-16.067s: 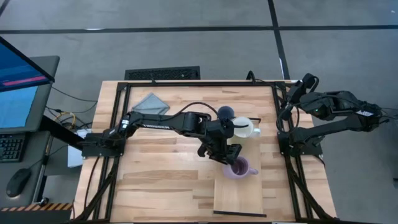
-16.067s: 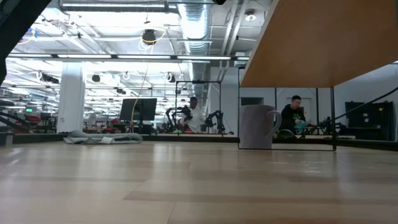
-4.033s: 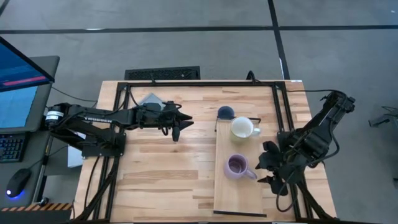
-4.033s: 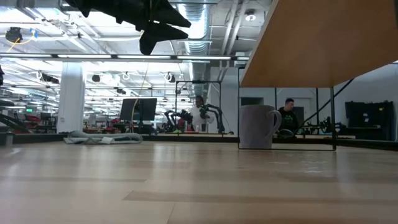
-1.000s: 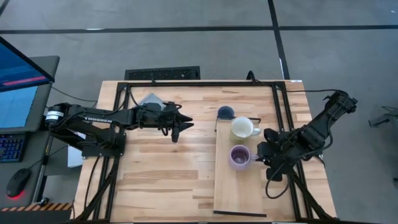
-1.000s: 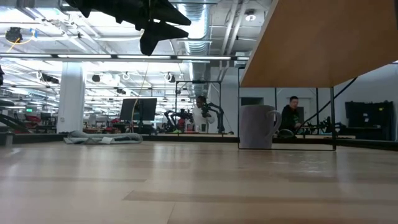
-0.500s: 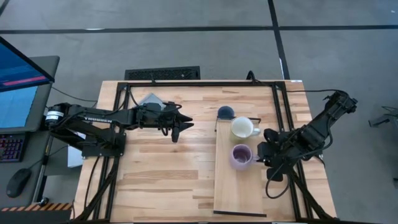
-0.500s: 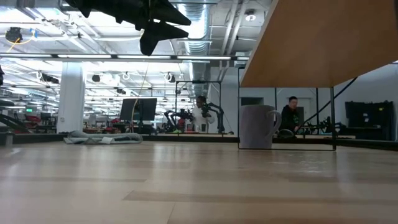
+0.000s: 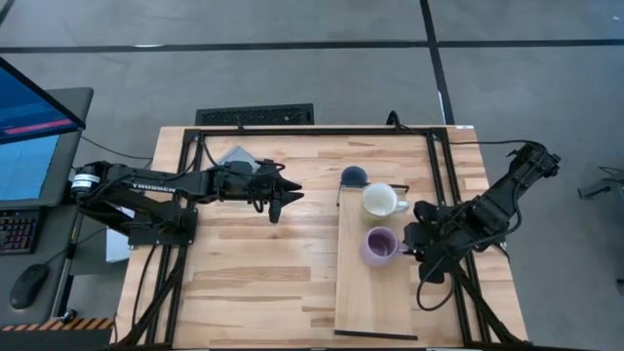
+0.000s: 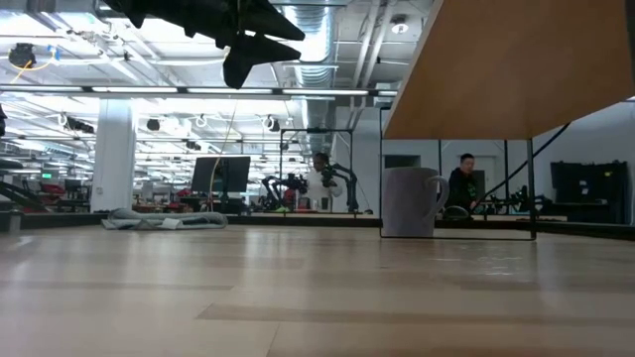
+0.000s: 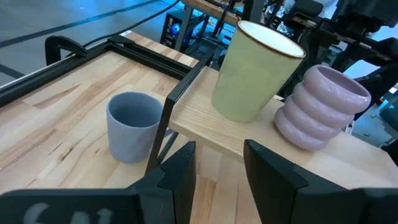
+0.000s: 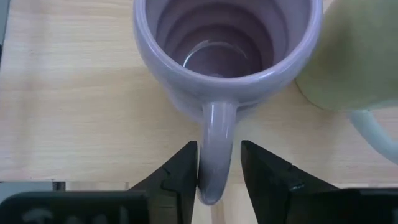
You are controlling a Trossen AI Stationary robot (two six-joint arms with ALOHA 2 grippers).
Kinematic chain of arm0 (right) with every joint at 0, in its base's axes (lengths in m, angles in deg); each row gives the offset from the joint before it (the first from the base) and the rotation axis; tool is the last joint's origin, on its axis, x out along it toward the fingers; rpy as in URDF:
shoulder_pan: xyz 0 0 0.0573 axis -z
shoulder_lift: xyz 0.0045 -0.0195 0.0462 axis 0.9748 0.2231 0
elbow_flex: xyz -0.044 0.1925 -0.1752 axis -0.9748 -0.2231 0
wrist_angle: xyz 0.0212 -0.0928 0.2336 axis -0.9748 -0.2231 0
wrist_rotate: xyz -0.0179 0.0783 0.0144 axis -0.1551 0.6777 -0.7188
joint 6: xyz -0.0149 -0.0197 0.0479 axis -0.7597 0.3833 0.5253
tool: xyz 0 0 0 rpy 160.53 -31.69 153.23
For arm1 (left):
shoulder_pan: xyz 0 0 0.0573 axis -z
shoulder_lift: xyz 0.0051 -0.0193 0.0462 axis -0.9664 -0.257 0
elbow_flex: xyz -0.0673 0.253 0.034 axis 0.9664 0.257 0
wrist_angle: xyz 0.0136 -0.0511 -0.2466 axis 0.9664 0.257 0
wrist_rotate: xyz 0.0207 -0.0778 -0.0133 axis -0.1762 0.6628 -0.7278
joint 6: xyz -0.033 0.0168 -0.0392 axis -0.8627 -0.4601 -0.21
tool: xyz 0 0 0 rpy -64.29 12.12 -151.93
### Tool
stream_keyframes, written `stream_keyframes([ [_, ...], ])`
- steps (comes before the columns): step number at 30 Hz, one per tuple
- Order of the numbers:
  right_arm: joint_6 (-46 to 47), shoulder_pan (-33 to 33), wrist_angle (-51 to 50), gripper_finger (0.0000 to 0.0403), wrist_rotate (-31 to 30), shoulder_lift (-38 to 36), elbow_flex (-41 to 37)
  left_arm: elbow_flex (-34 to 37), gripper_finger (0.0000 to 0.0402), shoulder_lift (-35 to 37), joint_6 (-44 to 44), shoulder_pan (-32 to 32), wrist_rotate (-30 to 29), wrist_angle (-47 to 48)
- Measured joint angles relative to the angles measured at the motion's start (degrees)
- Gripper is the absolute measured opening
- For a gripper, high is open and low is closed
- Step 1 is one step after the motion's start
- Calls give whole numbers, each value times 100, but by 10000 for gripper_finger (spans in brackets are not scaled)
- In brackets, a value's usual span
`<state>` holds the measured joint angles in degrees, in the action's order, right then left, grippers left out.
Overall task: Stack small to large cups/mugs on shelf
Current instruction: Put the violet mug on the shelf
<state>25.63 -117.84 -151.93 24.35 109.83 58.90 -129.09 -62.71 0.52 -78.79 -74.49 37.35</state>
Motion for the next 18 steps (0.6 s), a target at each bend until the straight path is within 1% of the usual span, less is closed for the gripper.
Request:
stream_keyframes([
  [7, -4, 22, -133, 157, -37, 0, 0, 0, 125, 0, 1, 0, 1, 0],
  [18, -212, 363, -163, 162, -3, 0, 0, 0, 125, 0, -32, 0, 1, 4],
])
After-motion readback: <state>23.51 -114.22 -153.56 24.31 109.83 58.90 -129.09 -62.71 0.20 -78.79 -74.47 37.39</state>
